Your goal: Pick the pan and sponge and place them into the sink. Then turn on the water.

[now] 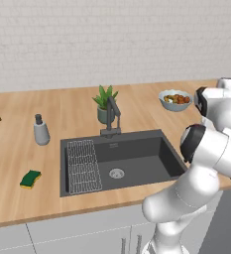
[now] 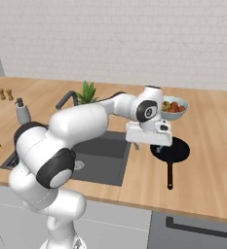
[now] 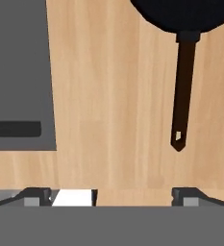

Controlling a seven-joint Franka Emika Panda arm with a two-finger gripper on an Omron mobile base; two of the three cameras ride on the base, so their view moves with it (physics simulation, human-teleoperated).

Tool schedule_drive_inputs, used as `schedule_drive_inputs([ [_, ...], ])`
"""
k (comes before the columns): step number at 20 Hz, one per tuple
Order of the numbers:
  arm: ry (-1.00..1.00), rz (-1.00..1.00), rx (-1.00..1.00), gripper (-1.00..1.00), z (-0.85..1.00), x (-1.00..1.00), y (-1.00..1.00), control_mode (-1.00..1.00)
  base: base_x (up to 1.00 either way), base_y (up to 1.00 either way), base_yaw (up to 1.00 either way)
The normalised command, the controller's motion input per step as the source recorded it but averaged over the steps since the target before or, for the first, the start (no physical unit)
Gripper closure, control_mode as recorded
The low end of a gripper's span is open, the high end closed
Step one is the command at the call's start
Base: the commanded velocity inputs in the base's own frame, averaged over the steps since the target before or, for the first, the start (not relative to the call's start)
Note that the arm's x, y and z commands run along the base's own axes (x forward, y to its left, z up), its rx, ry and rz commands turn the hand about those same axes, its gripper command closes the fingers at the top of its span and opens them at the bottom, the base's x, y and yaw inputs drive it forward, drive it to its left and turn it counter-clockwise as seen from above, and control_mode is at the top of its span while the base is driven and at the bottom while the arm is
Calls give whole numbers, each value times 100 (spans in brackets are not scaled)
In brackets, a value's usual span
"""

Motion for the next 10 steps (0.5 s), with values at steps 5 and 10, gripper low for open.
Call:
schedule_drive_inputs([
  [5, 1, 0, 0, -100, -9, 0, -20, -100, 0, 0, 0],
  [10, 0, 0, 0, -100, -18, 0, -9, -100, 0, 0, 0],
])
